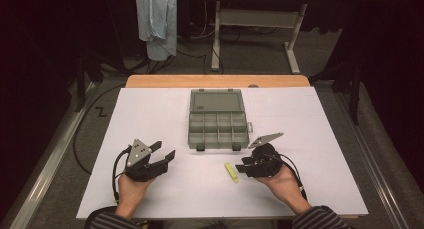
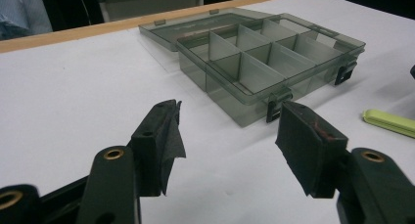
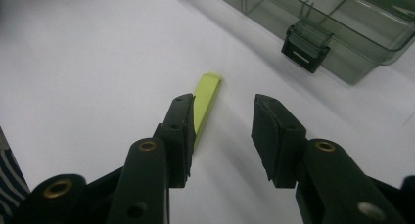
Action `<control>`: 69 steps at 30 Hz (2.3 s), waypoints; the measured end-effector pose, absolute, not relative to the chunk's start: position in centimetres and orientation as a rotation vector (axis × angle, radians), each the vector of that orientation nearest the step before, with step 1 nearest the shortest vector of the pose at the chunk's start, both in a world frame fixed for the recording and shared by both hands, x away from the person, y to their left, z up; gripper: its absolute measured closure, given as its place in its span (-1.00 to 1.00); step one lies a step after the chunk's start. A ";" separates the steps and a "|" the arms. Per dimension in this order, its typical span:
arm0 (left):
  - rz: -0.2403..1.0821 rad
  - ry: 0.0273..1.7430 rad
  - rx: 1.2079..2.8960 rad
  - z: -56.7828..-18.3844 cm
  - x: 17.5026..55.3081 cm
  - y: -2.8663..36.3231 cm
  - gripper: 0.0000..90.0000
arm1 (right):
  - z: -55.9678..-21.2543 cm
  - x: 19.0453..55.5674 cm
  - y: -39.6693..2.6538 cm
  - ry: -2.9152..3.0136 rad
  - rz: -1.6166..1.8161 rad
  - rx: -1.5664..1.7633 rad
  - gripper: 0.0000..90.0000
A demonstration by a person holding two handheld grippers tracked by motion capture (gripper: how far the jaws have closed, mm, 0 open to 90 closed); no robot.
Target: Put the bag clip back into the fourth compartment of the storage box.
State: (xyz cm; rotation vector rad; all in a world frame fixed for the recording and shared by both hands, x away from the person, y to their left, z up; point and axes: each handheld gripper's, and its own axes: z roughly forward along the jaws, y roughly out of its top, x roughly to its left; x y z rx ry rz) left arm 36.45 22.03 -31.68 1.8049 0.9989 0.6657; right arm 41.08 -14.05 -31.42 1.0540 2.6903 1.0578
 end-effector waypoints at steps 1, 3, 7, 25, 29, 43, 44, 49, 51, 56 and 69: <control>0.666 0.999 1.805 -31.7 36.4 22.0 -0.09 | -31.4 41.1 -13.9 2.693 1.055 1.050 0.39; 0.666 1.000 1.806 -31.7 36.4 22.0 -0.09 | -31.4 41.2 -13.7 2.705 1.047 1.035 0.38; 0.665 1.000 1.804 -31.7 36.4 22.0 -0.09 | -31.3 41.3 -13.0 2.728 1.009 1.022 0.38; 0.660 1.002 1.803 -31.7 36.5 22.1 -0.09 | -31.8 42.0 -10.6 2.832 0.844 1.013 0.38; 0.661 1.000 1.803 -31.7 36.5 22.1 -0.09 | -32.0 42.1 -10.2 2.849 0.821 1.005 0.38; 0.660 0.996 1.804 -31.7 36.5 22.0 -0.09 | -32.4 42.2 -9.8 2.874 0.766 1.003 0.53; 0.660 0.996 1.806 -31.7 36.5 22.0 -0.09 | -32.4 42.2 -9.8 2.877 0.769 1.003 0.56; 0.663 0.996 1.804 -31.7 36.5 22.0 -0.09 | -32.4 42.2 -9.9 2.879 0.767 0.997 0.64; 0.663 0.996 1.802 -31.7 36.5 22.0 -0.09 | -32.4 42.2 -9.9 2.880 0.765 0.998 0.67; 0.665 0.996 1.806 -31.7 36.5 22.0 -0.09 | -32.4 42.2 -9.9 2.891 0.753 0.988 0.74; 0.670 0.995 1.803 -31.7 36.5 22.0 -0.08 | -32.6 41.9 -9.4 2.891 0.698 0.949 0.72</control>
